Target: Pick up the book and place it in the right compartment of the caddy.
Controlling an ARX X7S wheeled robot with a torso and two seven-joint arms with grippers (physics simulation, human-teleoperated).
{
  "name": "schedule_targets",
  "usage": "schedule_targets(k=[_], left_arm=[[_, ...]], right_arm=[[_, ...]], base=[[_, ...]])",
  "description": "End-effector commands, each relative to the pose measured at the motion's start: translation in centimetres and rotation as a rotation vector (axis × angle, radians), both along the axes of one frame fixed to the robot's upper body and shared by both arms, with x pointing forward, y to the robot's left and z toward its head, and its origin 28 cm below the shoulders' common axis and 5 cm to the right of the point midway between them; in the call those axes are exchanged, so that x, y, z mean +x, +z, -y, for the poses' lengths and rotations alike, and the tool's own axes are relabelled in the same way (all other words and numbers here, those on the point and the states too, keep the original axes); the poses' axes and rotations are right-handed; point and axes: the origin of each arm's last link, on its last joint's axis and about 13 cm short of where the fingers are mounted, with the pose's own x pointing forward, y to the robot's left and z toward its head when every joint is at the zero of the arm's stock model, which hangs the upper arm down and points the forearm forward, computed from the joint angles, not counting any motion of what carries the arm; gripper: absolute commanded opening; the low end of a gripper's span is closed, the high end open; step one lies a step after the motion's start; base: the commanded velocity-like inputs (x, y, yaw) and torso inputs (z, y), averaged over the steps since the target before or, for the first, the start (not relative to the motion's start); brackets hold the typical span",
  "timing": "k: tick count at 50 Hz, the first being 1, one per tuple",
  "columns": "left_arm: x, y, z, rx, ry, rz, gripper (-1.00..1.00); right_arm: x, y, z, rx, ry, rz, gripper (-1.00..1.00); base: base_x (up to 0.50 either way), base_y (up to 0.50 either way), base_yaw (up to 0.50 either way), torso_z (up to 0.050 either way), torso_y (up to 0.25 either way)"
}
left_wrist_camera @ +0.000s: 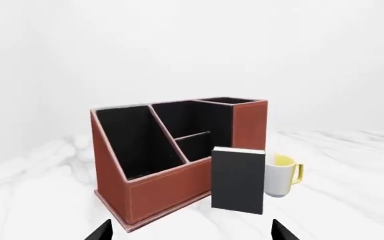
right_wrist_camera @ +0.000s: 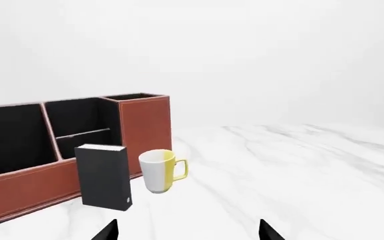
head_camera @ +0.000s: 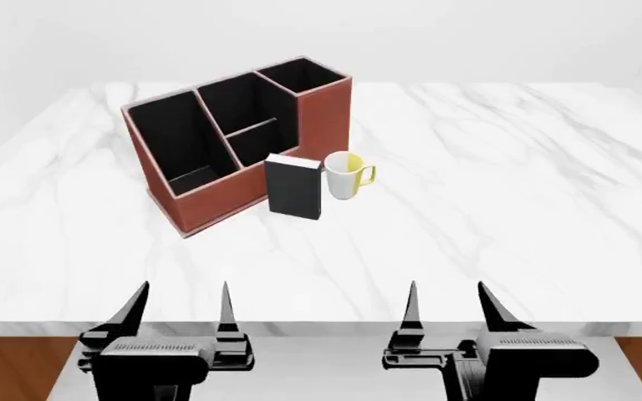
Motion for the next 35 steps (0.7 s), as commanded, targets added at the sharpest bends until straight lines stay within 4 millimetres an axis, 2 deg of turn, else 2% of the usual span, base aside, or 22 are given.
schedule_targets(k=[1, 3, 4, 15, 35], left_arm=[[-2.8, 3.9, -0.1, -0.008, 0.005, 0.112, 1.00], [-3.0, 4.2, -0.2, -0.018, 0.011, 0.120, 1.00], [-4.1, 5.8, -0.6, -0.045, 0.036, 0.173, 1.00], [-4.3, 6.0, -0.6, -0.044, 0.038, 0.178, 1.00], [-4.4, 6.0, -0.6, -0.045, 0.036, 0.181, 1.00]], right_arm=[[-2.4, 3.7, -0.2, 0.029, 0.030, 0.111, 1.00], [-2.6, 4.1, -0.2, 0.033, 0.033, 0.122, 1.00], [-3.9, 5.8, -0.1, 0.049, 0.048, 0.212, 1.00], [-3.9, 5.8, -0.1, 0.054, 0.051, 0.205, 1.00], [-3.9, 5.7, -0.1, 0.047, 0.046, 0.204, 1.00]], base=[[0.00, 0.00, 0.00, 0.000, 0.000], [0.00, 0.00, 0.00, 0.000, 0.000], [0.00, 0.00, 0.00, 0.000, 0.000], [0.00, 0.00, 0.00, 0.000, 0.000], [0.49, 0.00, 0.00, 0.000, 0.000]])
